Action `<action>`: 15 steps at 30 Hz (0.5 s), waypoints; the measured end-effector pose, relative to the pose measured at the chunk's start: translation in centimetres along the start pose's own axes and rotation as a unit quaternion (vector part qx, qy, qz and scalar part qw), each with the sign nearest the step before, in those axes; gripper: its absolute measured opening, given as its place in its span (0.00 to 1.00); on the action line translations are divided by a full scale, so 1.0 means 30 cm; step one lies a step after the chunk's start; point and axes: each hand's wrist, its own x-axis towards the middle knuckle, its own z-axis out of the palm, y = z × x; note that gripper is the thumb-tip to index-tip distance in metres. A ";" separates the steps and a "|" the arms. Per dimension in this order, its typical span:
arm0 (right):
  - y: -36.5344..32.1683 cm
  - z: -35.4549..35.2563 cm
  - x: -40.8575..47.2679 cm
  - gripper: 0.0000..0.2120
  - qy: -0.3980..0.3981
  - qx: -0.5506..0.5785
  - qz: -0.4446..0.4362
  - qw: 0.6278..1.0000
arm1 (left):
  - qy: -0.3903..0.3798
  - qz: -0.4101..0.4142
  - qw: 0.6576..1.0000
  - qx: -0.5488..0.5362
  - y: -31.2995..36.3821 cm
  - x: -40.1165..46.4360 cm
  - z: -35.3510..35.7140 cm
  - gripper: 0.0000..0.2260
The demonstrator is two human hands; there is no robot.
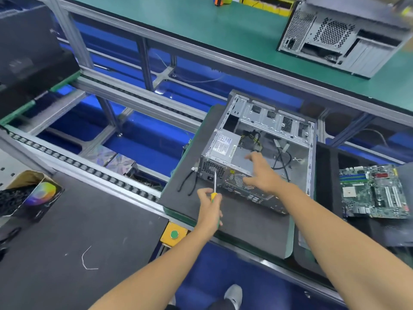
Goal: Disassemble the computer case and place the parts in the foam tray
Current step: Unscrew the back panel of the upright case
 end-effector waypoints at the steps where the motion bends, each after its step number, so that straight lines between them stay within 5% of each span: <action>1: -0.028 0.011 0.016 0.38 0.015 -0.006 -0.034 0.999 | -0.011 0.039 0.999 0.024 -0.006 -0.001 -0.017 0.11; 6: -0.092 0.072 0.097 0.44 0.017 -0.108 -0.122 0.987 | -0.074 0.158 0.975 0.135 0.009 0.014 -0.072 0.20; 15: -0.094 0.074 0.098 0.43 0.022 -0.107 -0.108 0.988 | -0.101 0.157 0.965 0.182 0.042 0.001 -0.093 0.22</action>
